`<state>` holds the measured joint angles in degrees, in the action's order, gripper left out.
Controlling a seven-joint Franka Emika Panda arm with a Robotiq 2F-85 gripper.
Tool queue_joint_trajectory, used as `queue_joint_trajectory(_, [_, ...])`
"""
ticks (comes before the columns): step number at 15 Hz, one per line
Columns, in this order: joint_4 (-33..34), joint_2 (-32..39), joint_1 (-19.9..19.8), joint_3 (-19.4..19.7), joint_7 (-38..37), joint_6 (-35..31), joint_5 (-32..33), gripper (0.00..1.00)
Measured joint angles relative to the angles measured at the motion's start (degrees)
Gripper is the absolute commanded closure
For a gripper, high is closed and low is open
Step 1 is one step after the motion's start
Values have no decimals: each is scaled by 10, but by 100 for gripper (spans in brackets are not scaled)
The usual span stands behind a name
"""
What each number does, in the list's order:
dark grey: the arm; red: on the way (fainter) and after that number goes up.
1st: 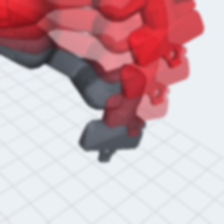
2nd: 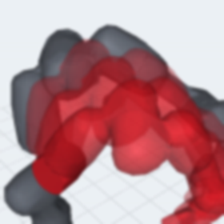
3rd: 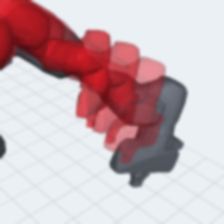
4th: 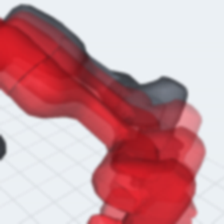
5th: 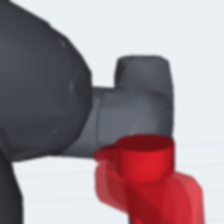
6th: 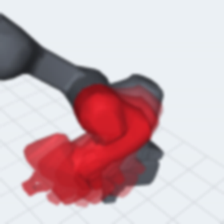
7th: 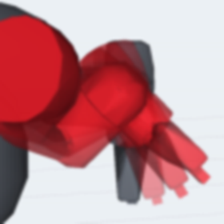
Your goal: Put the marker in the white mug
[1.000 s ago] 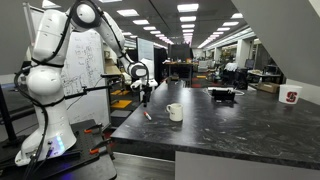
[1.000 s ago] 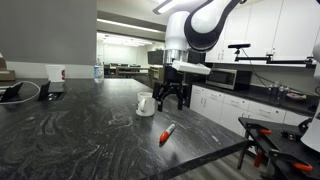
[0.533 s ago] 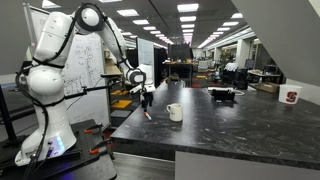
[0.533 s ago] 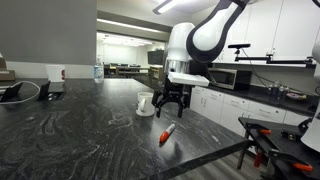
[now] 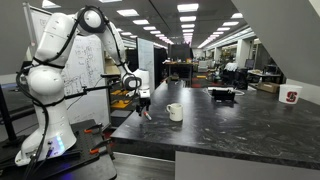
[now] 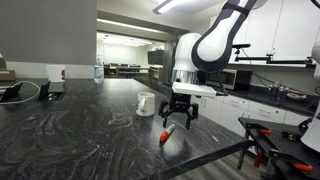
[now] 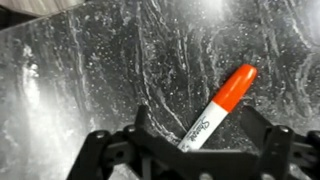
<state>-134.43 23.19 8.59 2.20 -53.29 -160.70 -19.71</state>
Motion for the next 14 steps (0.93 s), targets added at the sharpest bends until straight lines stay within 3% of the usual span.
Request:
queue_joint_trajectory(11, [11,22,-13,5,0,-24,-35,5])
queue_joint_trajectory(13, [19,27,-14,8,0,-24,-35,17])
queue_joint_trajectory(14, [24,31,-14,10,0,-24,-35,33])
